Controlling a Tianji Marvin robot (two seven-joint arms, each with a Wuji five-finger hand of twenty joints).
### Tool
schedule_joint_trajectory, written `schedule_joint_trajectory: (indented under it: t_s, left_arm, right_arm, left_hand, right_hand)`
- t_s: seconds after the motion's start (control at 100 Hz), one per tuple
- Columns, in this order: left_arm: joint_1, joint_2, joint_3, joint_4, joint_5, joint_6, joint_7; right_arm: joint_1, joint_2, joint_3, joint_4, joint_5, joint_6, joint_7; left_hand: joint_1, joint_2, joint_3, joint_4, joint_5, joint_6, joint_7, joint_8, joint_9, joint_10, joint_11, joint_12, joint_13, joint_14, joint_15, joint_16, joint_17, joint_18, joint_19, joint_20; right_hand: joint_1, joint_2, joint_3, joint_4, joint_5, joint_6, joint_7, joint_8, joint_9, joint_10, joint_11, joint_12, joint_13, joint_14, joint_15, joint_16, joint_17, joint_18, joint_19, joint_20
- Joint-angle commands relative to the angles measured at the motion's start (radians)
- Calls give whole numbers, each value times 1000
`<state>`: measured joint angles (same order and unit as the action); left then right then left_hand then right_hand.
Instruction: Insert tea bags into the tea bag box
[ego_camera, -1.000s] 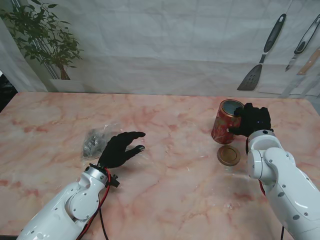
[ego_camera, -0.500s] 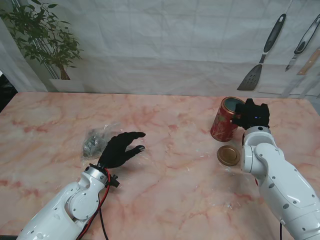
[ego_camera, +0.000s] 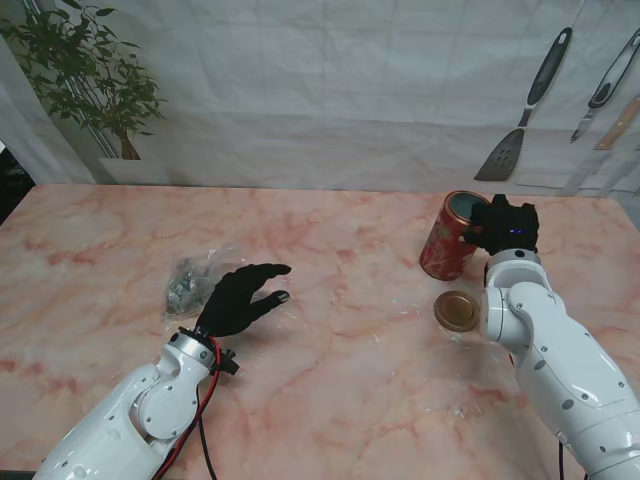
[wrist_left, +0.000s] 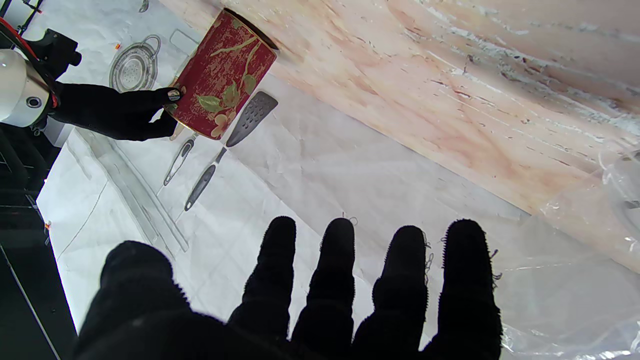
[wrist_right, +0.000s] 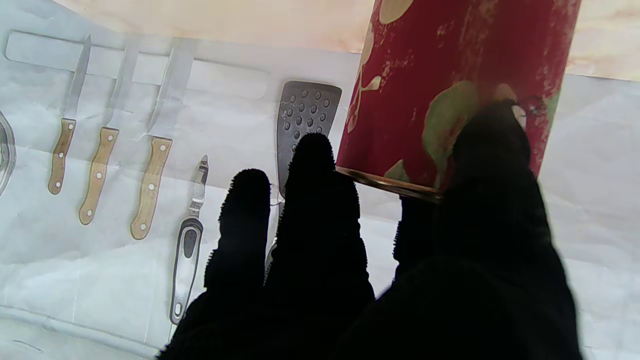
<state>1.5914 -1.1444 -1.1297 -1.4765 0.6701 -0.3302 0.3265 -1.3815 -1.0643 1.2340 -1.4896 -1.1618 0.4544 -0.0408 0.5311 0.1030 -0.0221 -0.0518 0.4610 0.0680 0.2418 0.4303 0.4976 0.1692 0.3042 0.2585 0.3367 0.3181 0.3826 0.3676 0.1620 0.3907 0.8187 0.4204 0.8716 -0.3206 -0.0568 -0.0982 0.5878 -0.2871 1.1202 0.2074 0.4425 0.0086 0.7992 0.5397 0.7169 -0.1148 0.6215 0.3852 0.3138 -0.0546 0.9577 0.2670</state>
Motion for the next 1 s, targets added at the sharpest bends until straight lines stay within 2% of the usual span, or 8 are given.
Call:
schedule_joint_trajectory:
  t_s: [0.0,0.33,0.45,0.99]
  left_arm:
    - [1,0,-1,-7,-3,-1,-13]
    - [3,0,-4,-7,-3,-2,-11]
    - [2,0,-2,-6,-3,-3,-12]
    - [3,0,-3,-8,-3,-2,-11]
  right_arm:
    - [-5,-4,-8,1,-7,-12,20]
    - [8,-1,-20,11,-27,-17,21]
    - [10,0,-20,8,-36,-14,27]
    - [26,2,-36,-11,-106,-11,25]
  left_hand:
    - [-22,34,-15,23,6,-24,6,7,-10,-27,-4,15,-10,-9,-19,0,-8,-8,11,7]
    - [-23,34,-15,23,7,-22,7,7,-10,-26,-4,15,-10,-7,-19,0,-8,-7,11,7]
    - [-23,34,-15,23,7,-22,6,7,-10,-27,-4,15,-9,-8,-19,0,-8,-8,11,7]
    - [-23,34,-15,23,5,-21,4,5,-10,-26,-4,15,-11,-7,-20,0,-8,-7,11,8]
  right_hand:
    - [114,115,75,46,67,-32,140,33,156,-192,100,25,22,-18,0,4,1,-33,12,8]
    - [124,124,53,46,89,-44,138,56,208,-212,97,26,65,-30,-12,-2,26,-43,13,7]
    - [132,136,43,43,93,-46,131,82,218,-214,88,31,76,-31,-24,-5,31,-45,10,4]
    - [139,148,36,40,92,-54,125,114,225,-218,83,38,83,-34,-30,-4,39,-45,9,2]
